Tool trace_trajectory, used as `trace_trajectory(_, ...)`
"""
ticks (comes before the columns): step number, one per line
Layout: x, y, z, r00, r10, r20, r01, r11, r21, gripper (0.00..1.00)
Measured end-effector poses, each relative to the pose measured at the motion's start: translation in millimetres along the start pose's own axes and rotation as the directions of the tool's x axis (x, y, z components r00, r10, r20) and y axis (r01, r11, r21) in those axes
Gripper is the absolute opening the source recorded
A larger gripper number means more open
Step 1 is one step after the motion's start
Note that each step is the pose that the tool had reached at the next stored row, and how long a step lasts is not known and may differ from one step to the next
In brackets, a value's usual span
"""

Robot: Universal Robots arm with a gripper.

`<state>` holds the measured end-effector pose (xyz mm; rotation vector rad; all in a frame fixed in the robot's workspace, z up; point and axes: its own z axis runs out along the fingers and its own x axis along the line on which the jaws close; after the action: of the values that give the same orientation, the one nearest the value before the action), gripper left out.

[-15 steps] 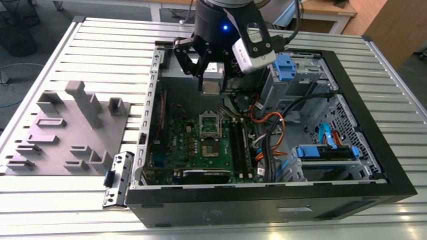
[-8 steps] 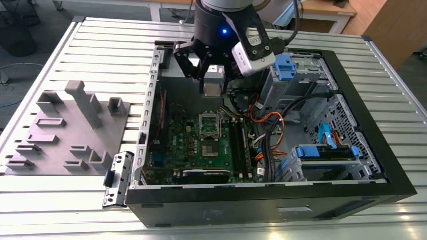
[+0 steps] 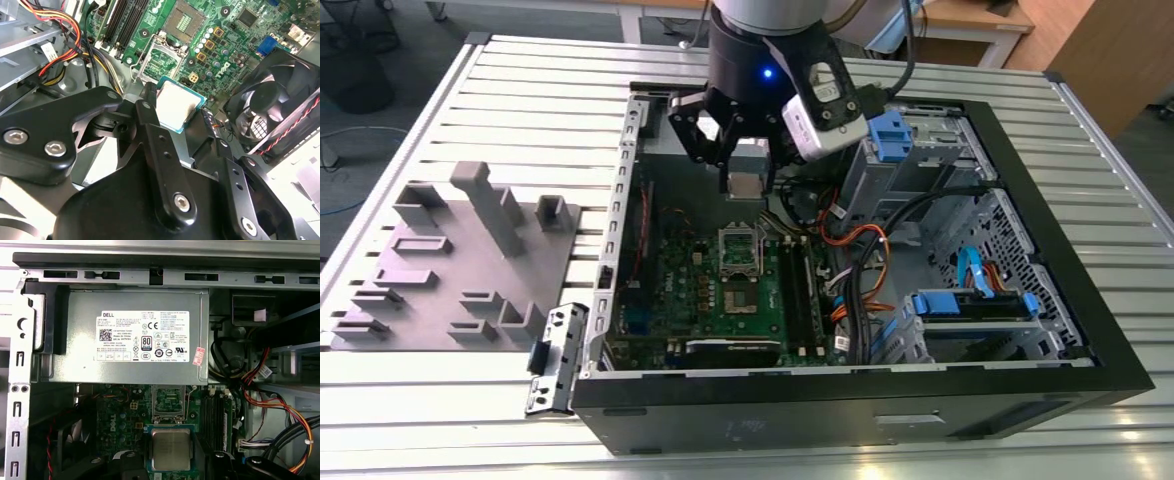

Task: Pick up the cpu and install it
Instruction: 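Pick up the cpu and move it towards the insertion slot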

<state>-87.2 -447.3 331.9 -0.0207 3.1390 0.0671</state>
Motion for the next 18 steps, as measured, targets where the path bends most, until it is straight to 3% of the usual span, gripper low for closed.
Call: trace_trajectory(18,0.1,-1.1,8.3,1.0,0.0,-0.0001,0.0,1.0,0.0031,0.47)
